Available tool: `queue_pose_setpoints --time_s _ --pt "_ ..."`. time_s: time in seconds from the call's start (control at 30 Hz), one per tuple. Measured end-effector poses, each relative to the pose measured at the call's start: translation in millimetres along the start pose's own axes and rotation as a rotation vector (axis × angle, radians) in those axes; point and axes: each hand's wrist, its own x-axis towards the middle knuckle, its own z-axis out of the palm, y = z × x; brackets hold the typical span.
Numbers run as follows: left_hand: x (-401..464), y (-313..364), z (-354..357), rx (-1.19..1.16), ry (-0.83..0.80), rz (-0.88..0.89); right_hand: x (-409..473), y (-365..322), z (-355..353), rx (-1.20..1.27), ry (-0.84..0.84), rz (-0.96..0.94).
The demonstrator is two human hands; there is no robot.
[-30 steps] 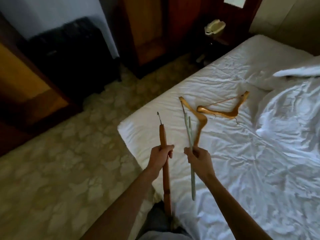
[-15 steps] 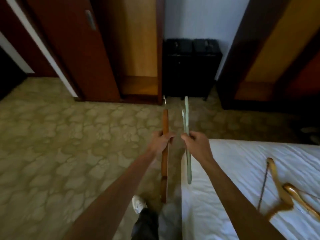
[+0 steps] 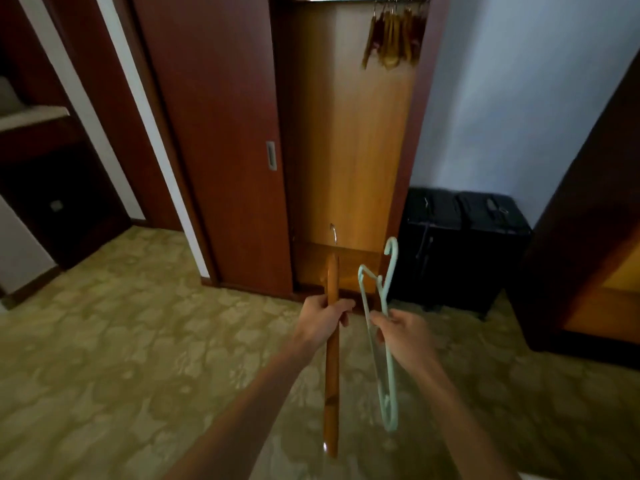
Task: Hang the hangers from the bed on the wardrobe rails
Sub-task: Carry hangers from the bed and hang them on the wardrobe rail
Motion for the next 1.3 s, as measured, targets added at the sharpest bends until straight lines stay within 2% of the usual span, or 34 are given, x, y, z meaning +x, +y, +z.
queue_pose_setpoints --time_s 0.17,0.37,0.63,0.87,1.1,1.3 --pt "98 30 -20 -0.019 -0.015 0.025 72 -15 14 -0.041 0.007 0.018" --pt "237 65 -29 0.015 -0.083 0.065 201 -50 29 -0.098 0.058 0.008" --pt "433 137 -40 0.018 -0.139 0.060 390 -141 52 -0.044 0.035 -0.002" --pt "555 214 -83 -0.019 -0.076 0.135 535 -233 85 -0.027 0.014 -0.127" --pt "684 284 -121 0.012 -0.105 0.248 674 -304 105 -0.034 0.125 -0.228" --pt "800 364 -138 -0.024 -0.136 0.349 785 -378 102 -0.019 0.302 -0.357"
